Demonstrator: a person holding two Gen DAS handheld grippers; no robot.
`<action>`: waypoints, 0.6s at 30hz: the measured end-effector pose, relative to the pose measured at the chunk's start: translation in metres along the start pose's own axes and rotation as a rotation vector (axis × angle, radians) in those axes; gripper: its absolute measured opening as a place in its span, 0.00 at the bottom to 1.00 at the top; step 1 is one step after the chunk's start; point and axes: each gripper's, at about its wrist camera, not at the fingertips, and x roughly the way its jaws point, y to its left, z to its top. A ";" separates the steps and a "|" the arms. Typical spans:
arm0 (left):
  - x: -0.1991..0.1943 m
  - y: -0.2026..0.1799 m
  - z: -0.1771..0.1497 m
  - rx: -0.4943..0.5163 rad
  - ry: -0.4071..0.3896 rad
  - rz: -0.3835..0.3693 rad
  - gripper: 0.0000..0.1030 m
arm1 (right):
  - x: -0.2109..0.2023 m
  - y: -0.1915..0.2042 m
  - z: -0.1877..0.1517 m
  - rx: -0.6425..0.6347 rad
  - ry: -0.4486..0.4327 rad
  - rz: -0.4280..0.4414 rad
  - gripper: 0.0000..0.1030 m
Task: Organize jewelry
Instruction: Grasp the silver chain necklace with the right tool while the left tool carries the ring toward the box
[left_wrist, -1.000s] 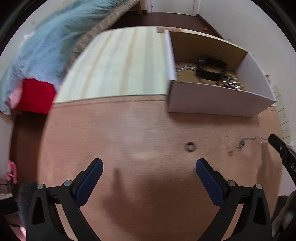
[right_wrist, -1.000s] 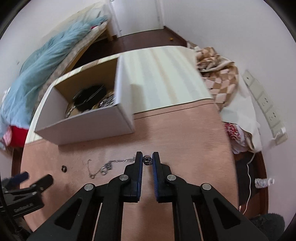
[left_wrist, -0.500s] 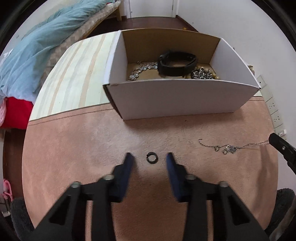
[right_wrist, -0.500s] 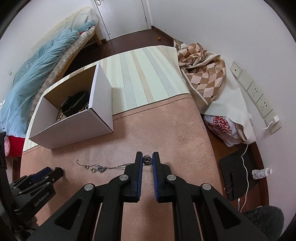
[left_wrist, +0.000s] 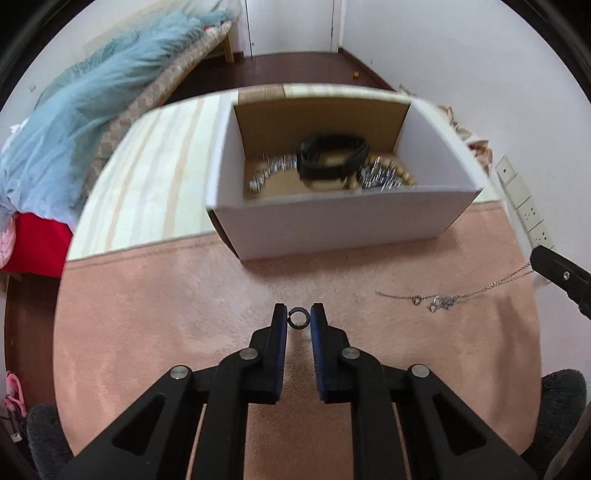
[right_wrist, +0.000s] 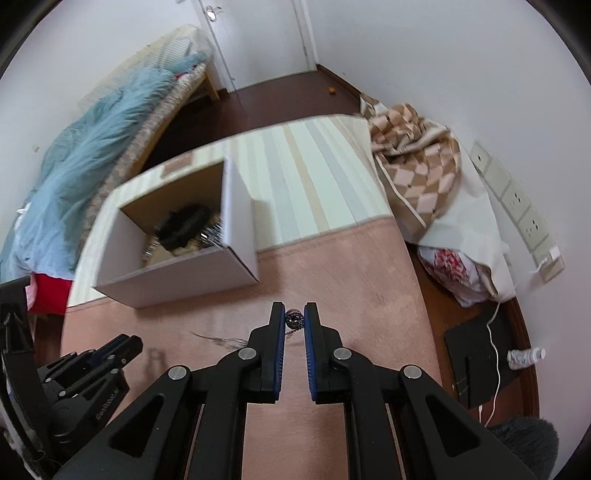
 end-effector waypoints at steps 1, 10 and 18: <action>-0.007 0.001 0.001 -0.004 -0.012 -0.003 0.10 | -0.005 0.003 0.003 -0.006 -0.007 0.011 0.10; -0.066 0.023 0.032 -0.041 -0.126 -0.031 0.10 | -0.056 0.033 0.036 -0.074 -0.079 0.089 0.10; -0.100 0.042 0.076 -0.084 -0.201 -0.069 0.10 | -0.095 0.063 0.092 -0.117 -0.147 0.172 0.10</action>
